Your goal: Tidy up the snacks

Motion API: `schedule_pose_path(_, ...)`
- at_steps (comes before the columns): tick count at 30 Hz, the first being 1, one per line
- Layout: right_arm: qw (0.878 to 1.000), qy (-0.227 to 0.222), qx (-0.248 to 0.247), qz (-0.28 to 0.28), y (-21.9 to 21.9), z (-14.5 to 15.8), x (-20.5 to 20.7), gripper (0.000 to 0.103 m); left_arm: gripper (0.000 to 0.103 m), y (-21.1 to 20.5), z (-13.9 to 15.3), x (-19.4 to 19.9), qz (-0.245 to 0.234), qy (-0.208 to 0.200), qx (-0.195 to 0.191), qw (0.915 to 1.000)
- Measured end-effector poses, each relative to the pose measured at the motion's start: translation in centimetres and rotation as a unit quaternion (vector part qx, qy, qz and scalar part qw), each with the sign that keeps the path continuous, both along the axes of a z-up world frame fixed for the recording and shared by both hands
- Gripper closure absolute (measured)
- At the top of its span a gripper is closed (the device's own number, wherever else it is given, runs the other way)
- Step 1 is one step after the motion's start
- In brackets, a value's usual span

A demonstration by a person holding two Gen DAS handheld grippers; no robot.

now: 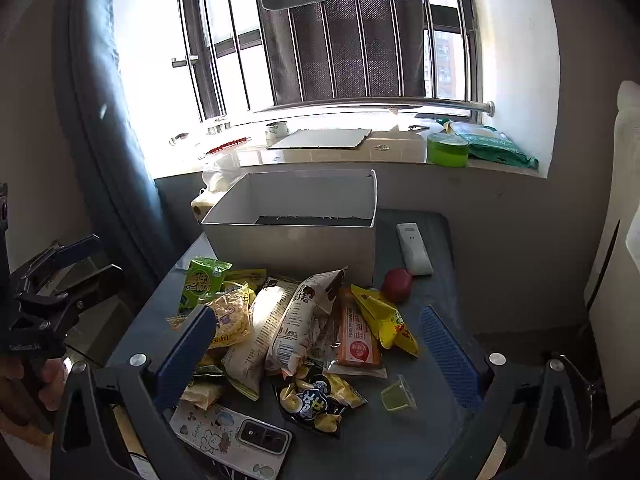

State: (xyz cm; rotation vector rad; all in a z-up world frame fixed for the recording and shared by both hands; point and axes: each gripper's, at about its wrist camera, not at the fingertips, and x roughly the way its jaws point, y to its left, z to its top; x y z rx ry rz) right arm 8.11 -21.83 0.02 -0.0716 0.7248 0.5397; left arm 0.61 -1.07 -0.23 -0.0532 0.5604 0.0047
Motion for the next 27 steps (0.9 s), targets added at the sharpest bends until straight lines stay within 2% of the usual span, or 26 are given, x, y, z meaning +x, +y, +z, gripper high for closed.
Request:
schedule_pose_path(5, 1.000, 0.011, -0.004, -0.006, -0.7, 0.0, -0.2, 0.000, 0.000, 0.8, 0.5, -0.3, 0.005, 0.005, -0.022, 0.9997)
schedule_pose_path(14, 0.999, -0.005, -0.031, -0.016, -1.2, 1.5, -1.0, 0.000, 0.000, 0.8, 0.7, -1.1, 0.024, 0.021, 0.000, 0.9995)
schedule_pose_path(27, 1.000, -0.013, -0.025, -0.002, -0.8, 1.9, -1.9, 0.000, 0.000, 1.1, 1.2, -1.3, 0.019, 0.021, -0.014, 0.9995)
